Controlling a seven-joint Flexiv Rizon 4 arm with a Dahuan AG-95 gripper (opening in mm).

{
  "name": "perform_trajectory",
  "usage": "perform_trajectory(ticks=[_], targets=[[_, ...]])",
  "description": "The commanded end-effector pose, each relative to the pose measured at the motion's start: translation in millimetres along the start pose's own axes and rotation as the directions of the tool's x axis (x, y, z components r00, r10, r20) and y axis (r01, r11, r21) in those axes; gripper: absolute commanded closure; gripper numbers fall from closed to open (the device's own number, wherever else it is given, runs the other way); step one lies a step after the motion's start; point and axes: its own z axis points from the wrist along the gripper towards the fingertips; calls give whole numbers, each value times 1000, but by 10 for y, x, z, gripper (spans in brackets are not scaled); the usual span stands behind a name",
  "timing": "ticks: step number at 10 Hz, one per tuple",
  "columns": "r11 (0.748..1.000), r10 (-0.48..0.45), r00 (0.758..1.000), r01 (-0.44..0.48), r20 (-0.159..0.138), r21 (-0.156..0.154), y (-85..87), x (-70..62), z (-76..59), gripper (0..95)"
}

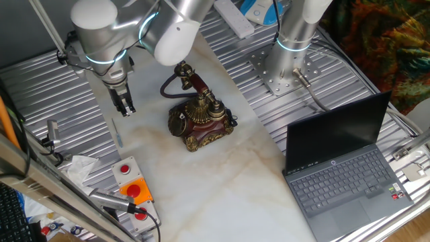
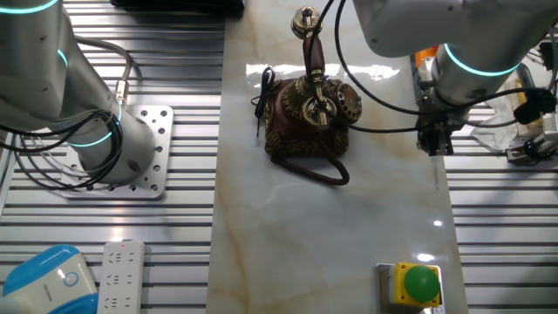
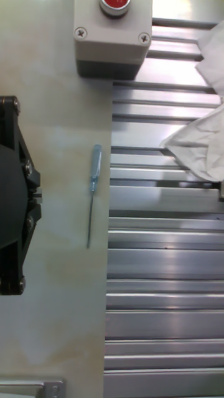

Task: Dial a number on an old rotary phone

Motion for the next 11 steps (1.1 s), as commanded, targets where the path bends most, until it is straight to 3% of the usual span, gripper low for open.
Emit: perform_trajectory(ticks=[1,7,11], targets=[[1000,-3,1000,3,3,1,-8,23,6,950],[1000,4,1000,-4,21,0,-8,23,6,950],[1000,12,1000,-12,8,7,-8,23,6,950]])
